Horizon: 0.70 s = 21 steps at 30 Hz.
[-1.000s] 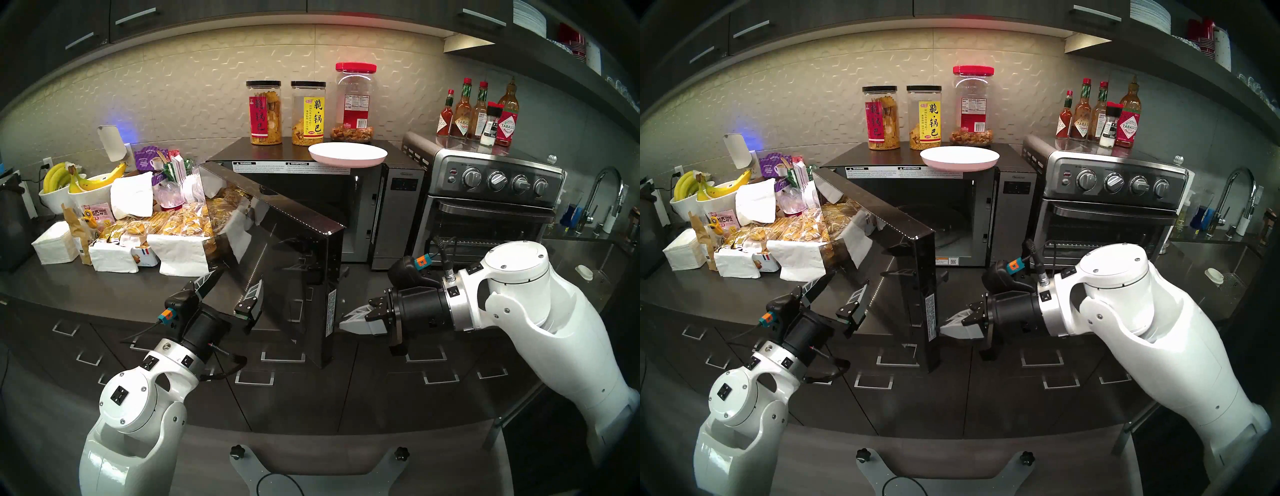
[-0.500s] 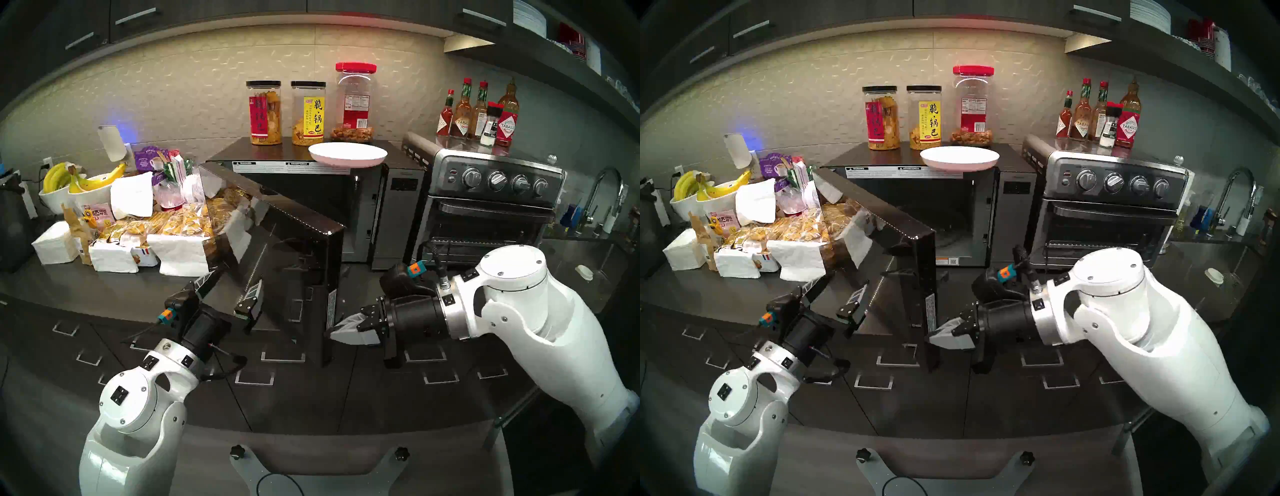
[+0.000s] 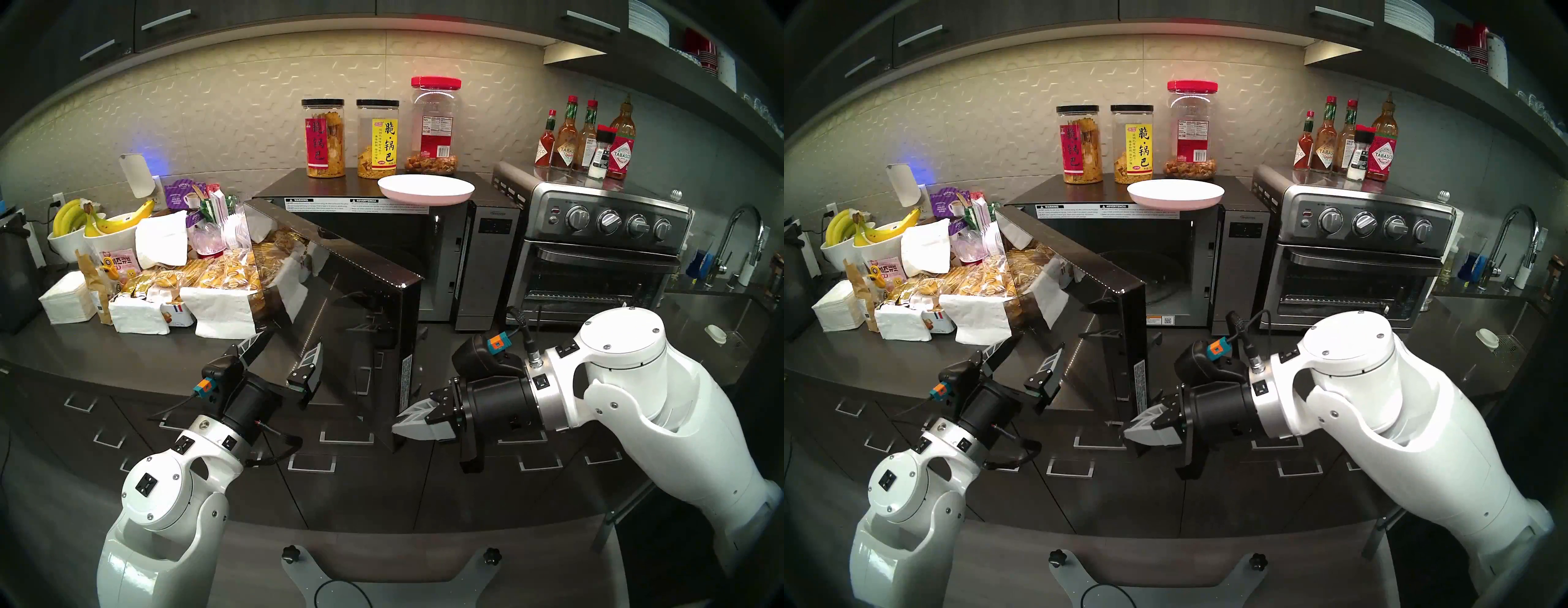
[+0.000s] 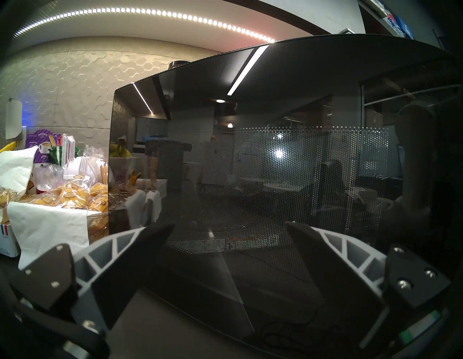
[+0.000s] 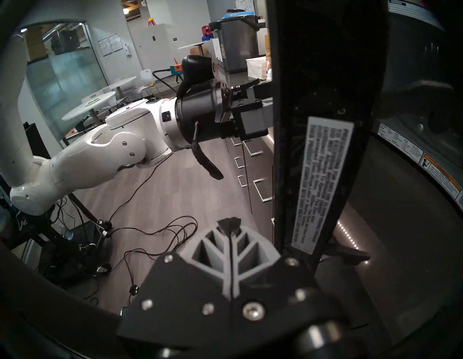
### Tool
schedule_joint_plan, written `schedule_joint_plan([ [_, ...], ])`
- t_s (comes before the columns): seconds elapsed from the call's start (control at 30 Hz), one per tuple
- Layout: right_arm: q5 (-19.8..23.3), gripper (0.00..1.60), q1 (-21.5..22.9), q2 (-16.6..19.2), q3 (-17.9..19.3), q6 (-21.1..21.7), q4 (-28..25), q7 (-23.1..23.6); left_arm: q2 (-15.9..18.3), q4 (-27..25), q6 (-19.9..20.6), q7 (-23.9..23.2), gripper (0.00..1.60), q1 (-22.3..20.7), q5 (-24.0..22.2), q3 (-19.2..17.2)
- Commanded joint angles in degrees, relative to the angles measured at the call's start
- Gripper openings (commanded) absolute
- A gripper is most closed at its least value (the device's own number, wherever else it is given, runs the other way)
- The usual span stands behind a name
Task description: Open the microwave, put the plate inside, and close the door
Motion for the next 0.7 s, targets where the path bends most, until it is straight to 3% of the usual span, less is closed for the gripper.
schedule_joint_plan([
  [0.0, 0.4, 0.0, -0.2, 0.2, 0.4, -0.3, -1.4, 0.4, 0.1, -1.2, -0.1, -0.1, 1.6, 0.0, 0.1, 0.1],
  [0.33, 0.2, 0.0, -1.0, 1.0, 1.6, -0.6, -0.8, 0.2, 0.1, -1.2, -0.1, -0.1, 1.6, 0.0, 0.1, 0.1],
  [0.67, 0.4, 0.0, -0.3, 2.4, 4.8, -1.4, 4.3, 0.9, 0.1, -1.1, -0.1, -0.1, 1.6, 0.0, 0.1, 0.1],
])
